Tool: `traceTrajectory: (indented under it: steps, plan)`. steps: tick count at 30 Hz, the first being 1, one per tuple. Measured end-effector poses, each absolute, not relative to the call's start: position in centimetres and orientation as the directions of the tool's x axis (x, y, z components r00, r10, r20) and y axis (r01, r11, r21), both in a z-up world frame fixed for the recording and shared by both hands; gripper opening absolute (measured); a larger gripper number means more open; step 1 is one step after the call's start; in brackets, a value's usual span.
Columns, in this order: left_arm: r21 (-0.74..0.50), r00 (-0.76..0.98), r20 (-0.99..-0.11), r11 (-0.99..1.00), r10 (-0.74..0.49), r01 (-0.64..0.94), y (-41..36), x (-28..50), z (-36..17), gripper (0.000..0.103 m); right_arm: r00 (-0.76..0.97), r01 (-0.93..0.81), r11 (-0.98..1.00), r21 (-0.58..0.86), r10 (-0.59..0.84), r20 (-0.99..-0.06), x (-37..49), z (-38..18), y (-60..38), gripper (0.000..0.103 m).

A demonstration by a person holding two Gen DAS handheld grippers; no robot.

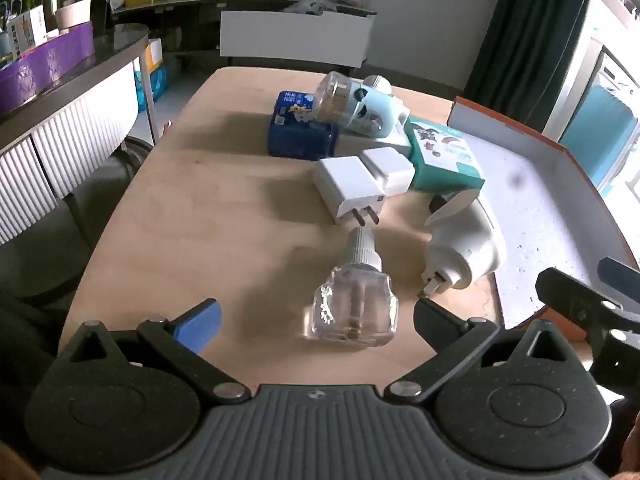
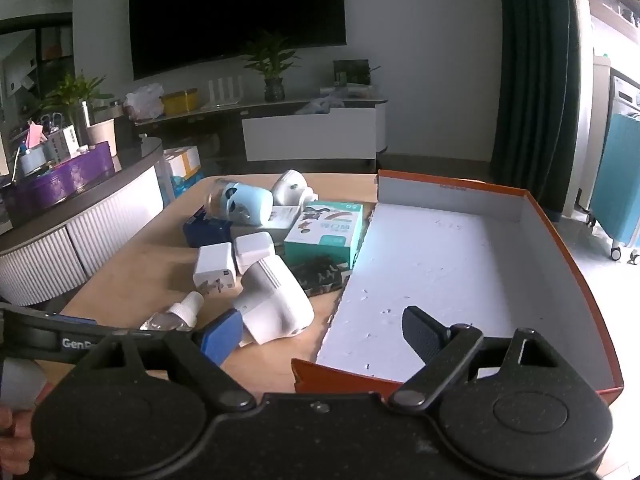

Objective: Organize rigid objects
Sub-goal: 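Move both grippers toward the clear glass bottle and white plug unit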

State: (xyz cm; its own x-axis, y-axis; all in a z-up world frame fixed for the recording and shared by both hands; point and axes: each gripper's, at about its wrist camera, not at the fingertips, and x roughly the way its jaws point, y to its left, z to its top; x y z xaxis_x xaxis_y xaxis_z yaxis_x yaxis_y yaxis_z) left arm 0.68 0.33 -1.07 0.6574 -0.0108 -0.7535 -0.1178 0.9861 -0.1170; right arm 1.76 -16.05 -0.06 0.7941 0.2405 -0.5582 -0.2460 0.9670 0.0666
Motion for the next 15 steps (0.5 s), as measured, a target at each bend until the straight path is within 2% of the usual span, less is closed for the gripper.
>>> traceTrajectory:
  steps: [15]
  plan:
    - [-0.110,0.648,-0.761,0.989,-0.016,-0.104,-0.04,0.95,-1.58,0.103,0.780,-0.255,0.964,0.078,0.252,-0.573,1.90,-0.25,-15.78,0.102]
